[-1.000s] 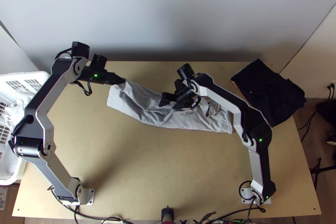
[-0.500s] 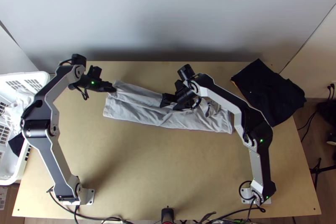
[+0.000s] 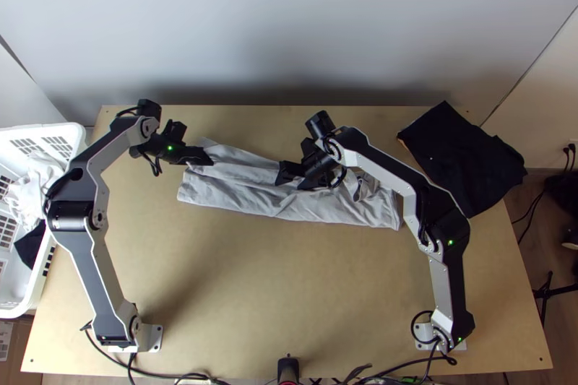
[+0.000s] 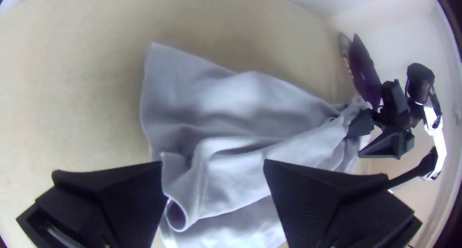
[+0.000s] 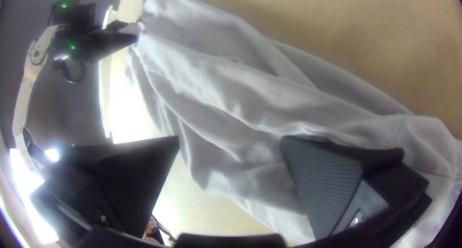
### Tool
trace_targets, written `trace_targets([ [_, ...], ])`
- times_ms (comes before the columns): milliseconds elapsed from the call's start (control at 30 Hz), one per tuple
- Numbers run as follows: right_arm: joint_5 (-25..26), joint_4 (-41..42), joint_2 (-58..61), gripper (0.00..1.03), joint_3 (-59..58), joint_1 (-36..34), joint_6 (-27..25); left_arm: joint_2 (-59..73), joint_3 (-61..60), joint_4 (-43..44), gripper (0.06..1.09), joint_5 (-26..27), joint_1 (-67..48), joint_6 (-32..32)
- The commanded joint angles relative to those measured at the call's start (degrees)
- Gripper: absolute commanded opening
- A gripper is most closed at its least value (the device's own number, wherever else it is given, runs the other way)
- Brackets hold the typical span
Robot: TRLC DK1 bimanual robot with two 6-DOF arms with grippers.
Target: Fold the t-shirt
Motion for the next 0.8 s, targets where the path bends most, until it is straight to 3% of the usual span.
trace_targets([
  [0,-0.1,0.2,-0.2,0.98,-0.7,0.5,-0.2,-6.1,-0.1,-3.3,1.04,-1.2,0.9,0.5],
  [333,-0.2,0.2,-2.5,0.98,7.1,7.7,-0.5,-13.3,0.0,-8.2,1.04,1.3,4.5,2.1],
  [767,-0.3,0.3,7.2,0.98,10.8,10.8,-1.9,-8.2,-4.1,-8.2,1.04,1.1,8.6,6.2],
])
